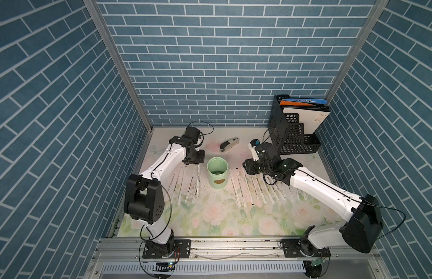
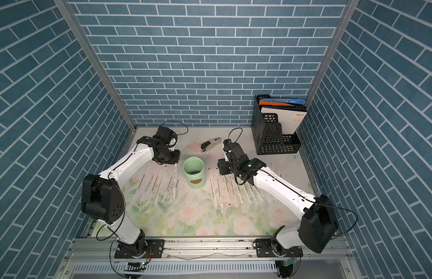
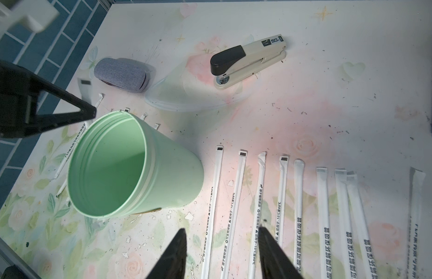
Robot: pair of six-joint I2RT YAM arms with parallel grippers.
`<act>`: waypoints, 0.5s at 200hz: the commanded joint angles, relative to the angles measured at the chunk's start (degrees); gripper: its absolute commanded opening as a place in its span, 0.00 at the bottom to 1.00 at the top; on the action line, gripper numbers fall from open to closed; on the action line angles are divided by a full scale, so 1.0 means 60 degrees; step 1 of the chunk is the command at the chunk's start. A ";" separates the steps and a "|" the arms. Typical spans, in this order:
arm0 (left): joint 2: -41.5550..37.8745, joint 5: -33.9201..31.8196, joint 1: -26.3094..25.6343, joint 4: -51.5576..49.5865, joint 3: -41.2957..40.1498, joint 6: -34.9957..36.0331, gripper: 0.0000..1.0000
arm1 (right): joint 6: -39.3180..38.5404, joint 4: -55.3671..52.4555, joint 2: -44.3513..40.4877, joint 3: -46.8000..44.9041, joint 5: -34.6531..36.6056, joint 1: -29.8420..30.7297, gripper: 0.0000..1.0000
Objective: Take the straws out of the storage container
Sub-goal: Place the straw at the center of the board.
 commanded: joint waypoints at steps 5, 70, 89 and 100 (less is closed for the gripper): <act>0.0381 0.0333 -0.0166 0.0384 -0.0282 0.0187 0.00 | -0.0269 -0.0034 0.0088 -0.0051 0.0099 -0.0074 0.48; 0.1278 0.0704 -0.0401 0.0544 -0.0203 0.0247 0.00 | -0.0269 -0.0043 0.0058 -0.0093 0.0104 -0.0118 0.48; 0.1342 0.0756 -0.0403 0.0619 -0.0270 0.0231 0.00 | -0.0261 -0.0028 0.0058 -0.0107 0.0094 -0.0140 0.48; 0.1356 0.0779 -0.0419 0.0669 -0.0314 0.0202 0.00 | -0.0254 -0.0010 0.0058 -0.0130 0.0090 -0.0145 0.48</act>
